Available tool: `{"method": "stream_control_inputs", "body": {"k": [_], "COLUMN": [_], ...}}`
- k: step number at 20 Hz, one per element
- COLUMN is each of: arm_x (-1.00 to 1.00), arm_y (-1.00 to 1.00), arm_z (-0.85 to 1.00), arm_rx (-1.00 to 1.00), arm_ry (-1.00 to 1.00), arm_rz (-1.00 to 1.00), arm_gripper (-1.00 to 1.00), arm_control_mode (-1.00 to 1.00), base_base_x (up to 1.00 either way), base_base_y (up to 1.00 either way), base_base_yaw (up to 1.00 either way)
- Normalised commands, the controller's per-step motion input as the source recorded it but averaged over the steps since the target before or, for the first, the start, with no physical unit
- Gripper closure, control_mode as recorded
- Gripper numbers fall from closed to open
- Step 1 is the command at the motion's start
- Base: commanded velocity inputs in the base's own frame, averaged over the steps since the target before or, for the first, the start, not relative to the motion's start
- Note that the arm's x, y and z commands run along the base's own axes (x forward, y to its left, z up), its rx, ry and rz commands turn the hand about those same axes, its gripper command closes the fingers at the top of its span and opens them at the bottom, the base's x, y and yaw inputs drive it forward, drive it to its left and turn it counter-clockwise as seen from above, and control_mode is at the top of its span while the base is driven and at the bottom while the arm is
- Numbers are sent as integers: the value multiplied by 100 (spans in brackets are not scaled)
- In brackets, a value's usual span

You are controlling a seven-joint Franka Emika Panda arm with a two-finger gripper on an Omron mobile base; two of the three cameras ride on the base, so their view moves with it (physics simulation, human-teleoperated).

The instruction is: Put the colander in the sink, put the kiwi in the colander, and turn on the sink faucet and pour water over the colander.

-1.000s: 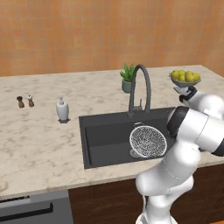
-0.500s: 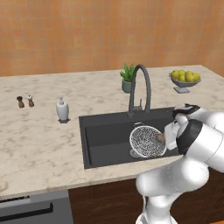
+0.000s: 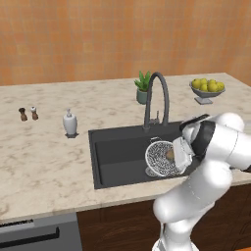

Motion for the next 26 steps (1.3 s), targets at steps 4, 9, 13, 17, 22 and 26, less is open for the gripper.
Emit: {"method": "stream_control_inputs", "body": {"k": [4, 9, 13, 17, 22, 26], "arm_x": [36, 5, 2, 0, 0, 9], "arm_y": [-67, -24, 1, 29, 50, 35], "arm_z": [-61, -61, -49, -44, -41, -3], "arm_rx": [0, 1, 0, -1, -6, 0], "arm_ry": [-4, -17, -22, -31, -34, -35], "arm_rz": [18, 5, 0, 0, 0, 0], "arm_gripper": [100, 100, -100, -100, -100, -100], "arm_control_mode": [-100, -100, -100, -100, -100, -100], "base_base_x": [0, 0, 0, 0, 0, 0], "base_base_y": [0, 0, 0, 0, 0, 0], "base_base_yaw": [0, 0, 0, 0, 0, 0]}}
